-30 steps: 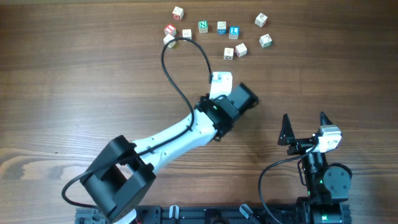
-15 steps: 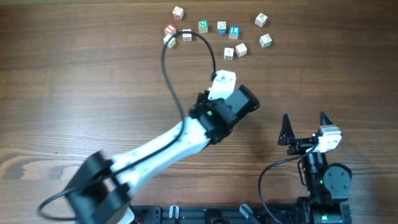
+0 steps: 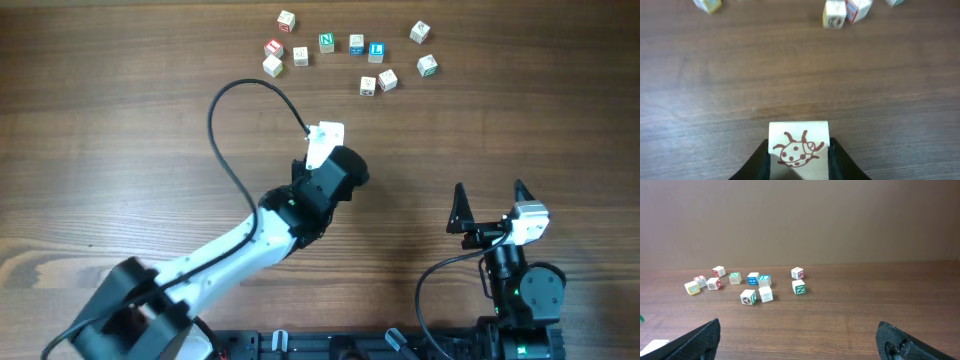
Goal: Form a tower
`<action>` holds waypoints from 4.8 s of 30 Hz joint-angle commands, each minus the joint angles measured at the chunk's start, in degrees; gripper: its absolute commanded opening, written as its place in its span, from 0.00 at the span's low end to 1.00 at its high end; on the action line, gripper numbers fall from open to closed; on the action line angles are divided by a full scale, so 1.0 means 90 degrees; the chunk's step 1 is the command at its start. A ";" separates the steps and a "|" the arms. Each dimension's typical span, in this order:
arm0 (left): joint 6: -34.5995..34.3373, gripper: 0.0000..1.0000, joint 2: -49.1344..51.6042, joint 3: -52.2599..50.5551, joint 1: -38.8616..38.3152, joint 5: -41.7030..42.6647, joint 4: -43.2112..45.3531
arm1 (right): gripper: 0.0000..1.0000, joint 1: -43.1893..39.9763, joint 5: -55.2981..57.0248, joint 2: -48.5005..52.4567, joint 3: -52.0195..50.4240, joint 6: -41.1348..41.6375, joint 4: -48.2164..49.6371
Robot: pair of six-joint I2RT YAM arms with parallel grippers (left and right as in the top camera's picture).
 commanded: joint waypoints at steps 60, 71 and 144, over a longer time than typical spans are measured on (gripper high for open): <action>-0.0797 0.26 0.0755 0.0000 -0.0168 -0.0131 0.0391 | 1.00 -0.0027 -0.0007 -0.0039 -0.0007 -0.0066 0.0017; -0.0797 0.34 0.0755 0.0000 -0.0168 -0.0131 0.0389 | 0.99 -0.0027 -0.0007 -0.0039 -0.0007 -0.0068 0.0015; -0.0440 1.00 -0.0148 0.1615 0.6499 0.3779 -0.2917 | 1.00 0.3393 -0.0087 1.3221 1.2376 0.3665 -0.7825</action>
